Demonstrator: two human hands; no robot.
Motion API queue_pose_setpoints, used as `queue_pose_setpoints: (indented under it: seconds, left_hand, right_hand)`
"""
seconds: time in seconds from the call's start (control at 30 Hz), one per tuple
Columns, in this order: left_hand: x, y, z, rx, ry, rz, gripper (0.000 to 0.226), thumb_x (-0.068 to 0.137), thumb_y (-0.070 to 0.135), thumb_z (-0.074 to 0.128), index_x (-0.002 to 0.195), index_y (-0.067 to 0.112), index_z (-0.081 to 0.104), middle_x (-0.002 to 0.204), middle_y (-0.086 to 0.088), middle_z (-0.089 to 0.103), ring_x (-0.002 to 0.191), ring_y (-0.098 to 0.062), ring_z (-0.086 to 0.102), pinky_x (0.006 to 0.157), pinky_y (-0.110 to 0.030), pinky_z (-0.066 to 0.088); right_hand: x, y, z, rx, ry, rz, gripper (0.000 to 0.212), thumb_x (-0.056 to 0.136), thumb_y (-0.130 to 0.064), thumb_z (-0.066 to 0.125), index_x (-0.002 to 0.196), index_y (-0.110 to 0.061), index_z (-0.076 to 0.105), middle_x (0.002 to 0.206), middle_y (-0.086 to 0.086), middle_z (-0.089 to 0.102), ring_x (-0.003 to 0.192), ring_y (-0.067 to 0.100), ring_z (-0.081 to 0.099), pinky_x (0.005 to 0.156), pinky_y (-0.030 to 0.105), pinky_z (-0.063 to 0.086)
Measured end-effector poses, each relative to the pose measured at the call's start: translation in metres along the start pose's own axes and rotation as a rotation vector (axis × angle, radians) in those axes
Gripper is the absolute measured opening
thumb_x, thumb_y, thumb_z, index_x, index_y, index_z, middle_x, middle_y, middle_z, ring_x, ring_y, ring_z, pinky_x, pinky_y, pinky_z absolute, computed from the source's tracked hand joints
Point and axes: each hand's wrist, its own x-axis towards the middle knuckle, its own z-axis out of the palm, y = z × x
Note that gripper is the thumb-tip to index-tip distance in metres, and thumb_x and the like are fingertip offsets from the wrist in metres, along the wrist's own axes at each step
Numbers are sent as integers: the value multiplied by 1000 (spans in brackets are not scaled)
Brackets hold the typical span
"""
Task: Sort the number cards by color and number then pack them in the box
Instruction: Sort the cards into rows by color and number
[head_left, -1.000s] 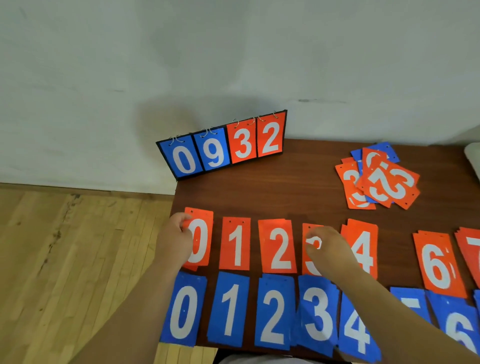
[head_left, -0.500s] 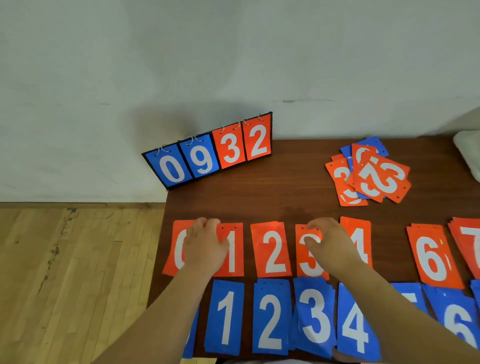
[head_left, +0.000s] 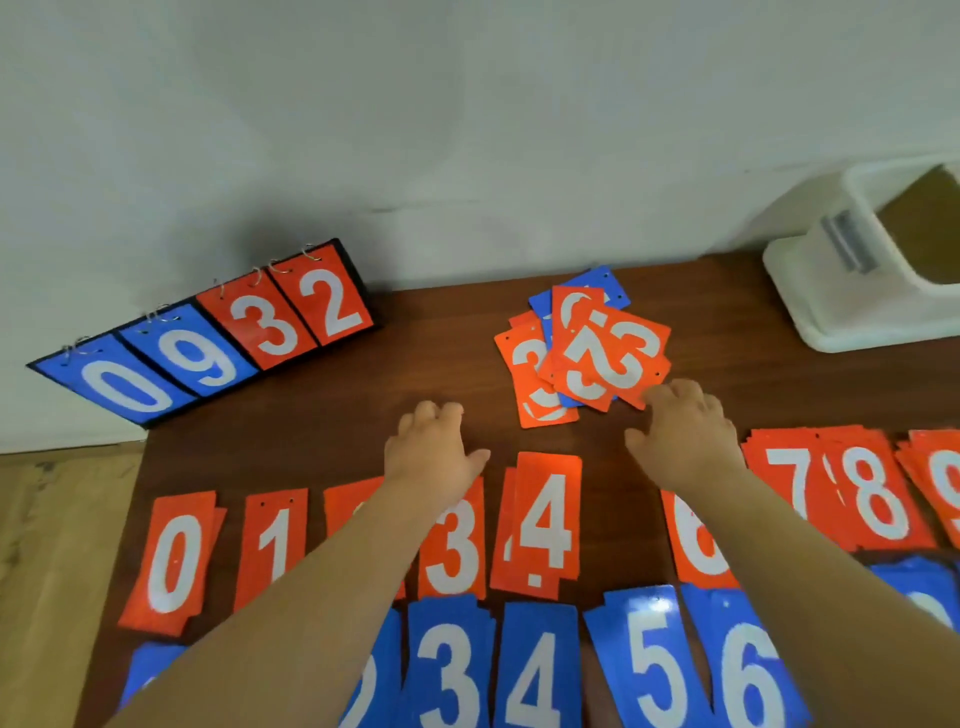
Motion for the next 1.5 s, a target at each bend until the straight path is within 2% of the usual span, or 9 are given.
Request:
queue_pose_setpoints:
  seconds: [0.2, 0.43, 0.7, 0.83, 1.07, 1.2, 1.27, 1.37, 1.5]
  left_hand:
    - [50, 92, 18, -169, -8, -162, 87, 79, 65, 73, 147, 24, 36, 143, -6, 43, 133, -30, 45, 101, -47, 48]
    - [67, 129, 35, -406, 75, -348, 94, 72, 41, 91, 145, 27, 34, 135, -7, 42, 126, -31, 52, 99, -46, 50]
    - [62, 133, 36, -587, 153, -341, 77, 81, 32, 86, 144, 29, 40, 135, -2, 57, 121, -24, 60, 96, -43, 54]
    - [46, 122, 34, -591, 161, -357, 67, 91, 32, 76, 147, 30, 39, 141, 0, 56, 129, -24, 56, 103, -44, 52]
    - [10, 82, 16, -575, 281, -404, 38, 101, 25, 62, 138, 30, 53, 144, -4, 56, 130, -26, 56, 96, -38, 55]
    - [-20, 52, 4, -645, 333, -382, 30, 102, 24, 59, 132, 26, 59, 140, -4, 59, 125, -25, 59, 79, -26, 53]
    - [-38, 36, -2, -682, 339, -361, 28, 103, 24, 58, 131, 26, 60, 139, -3, 60, 122, -22, 59, 82, -26, 53]
    - [-69, 6, -10, -731, 324, -343, 29, 103, 24, 56, 132, 29, 60, 138, 2, 58, 123, -20, 58, 83, -28, 55]
    - [-116, -38, -16, -810, 340, -296, 28, 103, 25, 54, 127, 37, 64, 139, 5, 60, 119, -21, 63, 93, -41, 59]
  right_hand:
    - [82, 28, -4, 109, -42, -81, 70, 89, -52, 65, 145, -16, 43, 148, 14, 37, 130, 40, 41, 103, 51, 42]
    - [116, 31, 15, 178, -55, -110, 83, 80, -49, 80, 144, -14, 41, 141, 11, 38, 126, 36, 42, 102, 46, 44]
    - [114, 50, 11, 409, -132, 7, 54, 85, -27, 80, 131, -19, 52, 132, 9, 56, 116, 31, 60, 89, 42, 54]
    - [96, 65, 9, 482, -39, 70, 42, 90, -12, 71, 127, -23, 56, 127, 7, 62, 110, 29, 63, 81, 37, 55]
    - [50, 62, 0, 662, 45, 101, 37, 96, -13, 65, 125, -35, 57, 129, -2, 64, 91, 18, 70, 72, 37, 64]
    - [21, 49, -10, 721, 18, 55, 37, 98, -14, 61, 127, -37, 55, 131, -1, 62, 80, 14, 67, 57, 25, 55]
    - [2, 41, -16, 732, -10, 3, 39, 99, -15, 60, 132, -35, 55, 137, -1, 59, 84, 10, 65, 55, 17, 48]
    - [-33, 25, -25, 745, -33, -92, 45, 99, -16, 63, 139, -34, 54, 144, -3, 54, 111, 17, 62, 63, 11, 45]
    - [-84, -1, -36, 833, 114, -127, 36, 93, -22, 73, 124, -35, 59, 129, -5, 61, 113, 19, 63, 85, 31, 57]
